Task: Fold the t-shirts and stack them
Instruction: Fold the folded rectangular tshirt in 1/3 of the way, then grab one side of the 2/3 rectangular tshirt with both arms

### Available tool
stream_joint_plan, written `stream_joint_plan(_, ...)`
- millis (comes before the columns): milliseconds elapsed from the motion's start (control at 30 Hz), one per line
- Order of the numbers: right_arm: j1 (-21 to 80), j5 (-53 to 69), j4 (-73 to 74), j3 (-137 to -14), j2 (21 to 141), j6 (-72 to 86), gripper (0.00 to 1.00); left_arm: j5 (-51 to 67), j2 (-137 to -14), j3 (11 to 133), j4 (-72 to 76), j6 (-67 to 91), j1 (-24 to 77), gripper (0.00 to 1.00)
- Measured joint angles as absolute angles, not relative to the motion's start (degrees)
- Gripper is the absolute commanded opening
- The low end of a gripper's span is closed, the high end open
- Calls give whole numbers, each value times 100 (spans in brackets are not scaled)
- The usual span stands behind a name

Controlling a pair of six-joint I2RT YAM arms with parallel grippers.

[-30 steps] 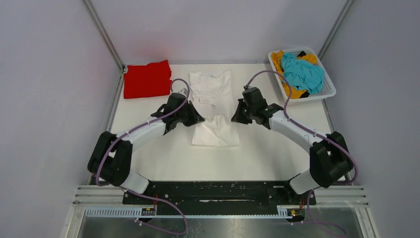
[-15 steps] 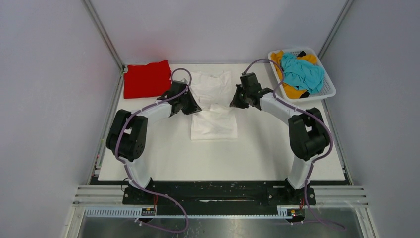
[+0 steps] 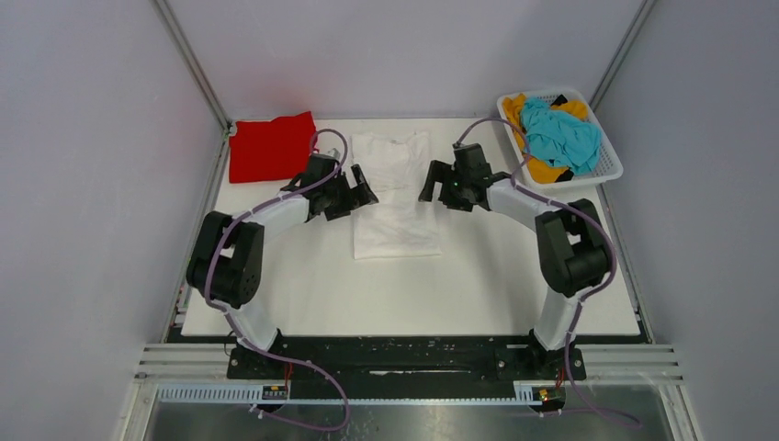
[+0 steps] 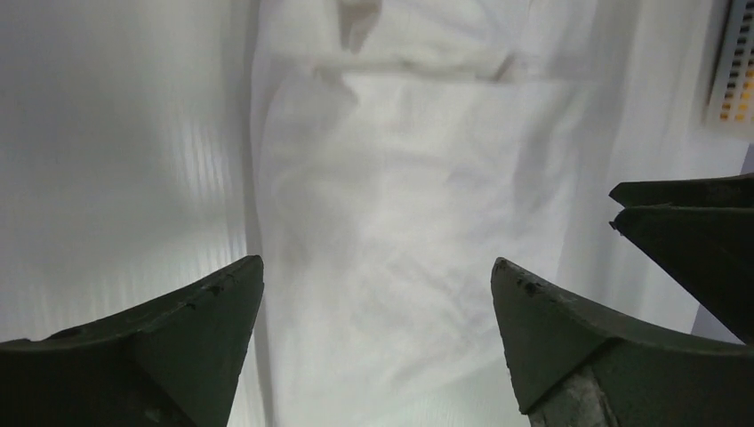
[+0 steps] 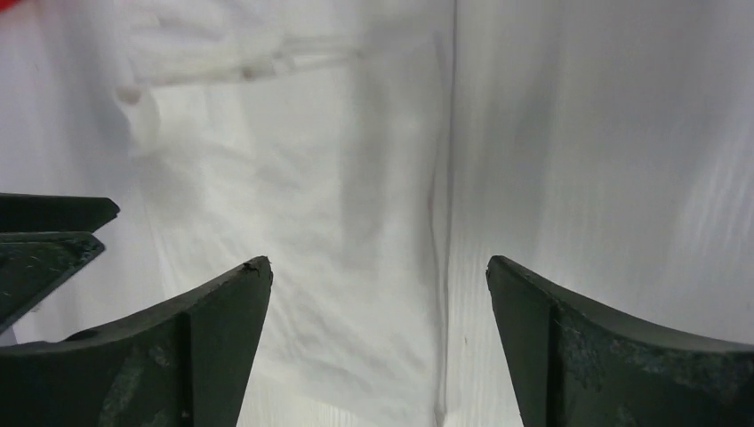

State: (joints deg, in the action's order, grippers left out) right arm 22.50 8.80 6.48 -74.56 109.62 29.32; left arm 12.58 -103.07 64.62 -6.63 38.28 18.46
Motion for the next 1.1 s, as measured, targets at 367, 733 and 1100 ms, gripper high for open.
stream_joint_plan(367,2274,1505,23,-4648,8962,3301,95,1743,-8479,3990,-552,3778,2032,95)
stream_joint_plan(733,2484,1828,-152,-4397,9308,3726,62,1789,-8455,3610,-252,3970,2373,50)
stream_joint_plan(1100,2497,1730,-211,-4486,9524,3900,43,1627,-9013,3835,-5,4163,2462,0)
